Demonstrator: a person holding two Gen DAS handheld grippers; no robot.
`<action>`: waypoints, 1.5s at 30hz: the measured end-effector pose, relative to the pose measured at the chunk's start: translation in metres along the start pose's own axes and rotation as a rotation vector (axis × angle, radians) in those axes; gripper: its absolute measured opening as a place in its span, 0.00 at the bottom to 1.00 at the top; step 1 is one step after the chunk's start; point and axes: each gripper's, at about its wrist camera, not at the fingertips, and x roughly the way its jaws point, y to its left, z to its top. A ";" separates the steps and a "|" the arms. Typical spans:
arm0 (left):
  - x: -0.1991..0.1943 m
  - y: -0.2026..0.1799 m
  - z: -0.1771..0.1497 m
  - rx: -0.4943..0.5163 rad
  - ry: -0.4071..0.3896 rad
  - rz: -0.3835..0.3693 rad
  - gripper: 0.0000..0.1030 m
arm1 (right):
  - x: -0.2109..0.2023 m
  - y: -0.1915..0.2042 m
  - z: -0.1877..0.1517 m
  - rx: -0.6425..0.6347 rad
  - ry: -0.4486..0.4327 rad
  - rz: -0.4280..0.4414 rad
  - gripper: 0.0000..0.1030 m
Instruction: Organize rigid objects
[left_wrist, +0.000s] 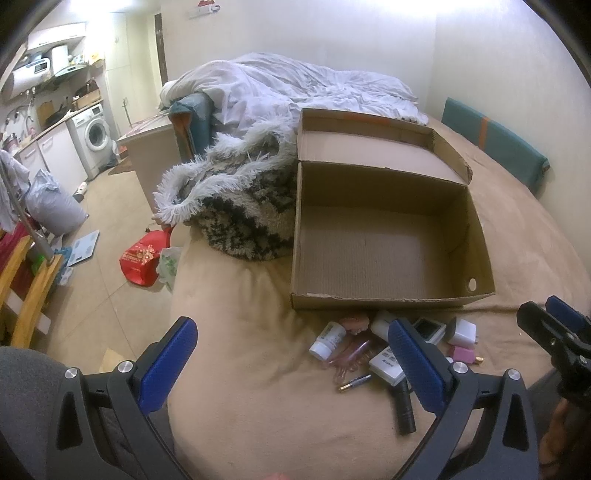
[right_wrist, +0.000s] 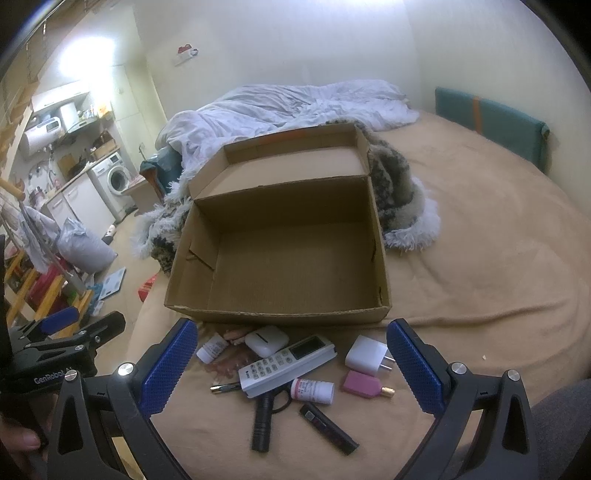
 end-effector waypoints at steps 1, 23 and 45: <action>0.000 0.000 0.000 -0.001 0.000 0.000 1.00 | 0.000 0.000 0.000 -0.001 -0.001 0.001 1.00; 0.000 -0.002 -0.001 0.003 -0.005 -0.002 1.00 | 0.001 -0.002 -0.001 0.005 -0.001 0.000 1.00; 0.000 -0.002 -0.001 -0.001 0.005 -0.010 1.00 | 0.001 -0.003 -0.002 0.004 0.002 -0.003 1.00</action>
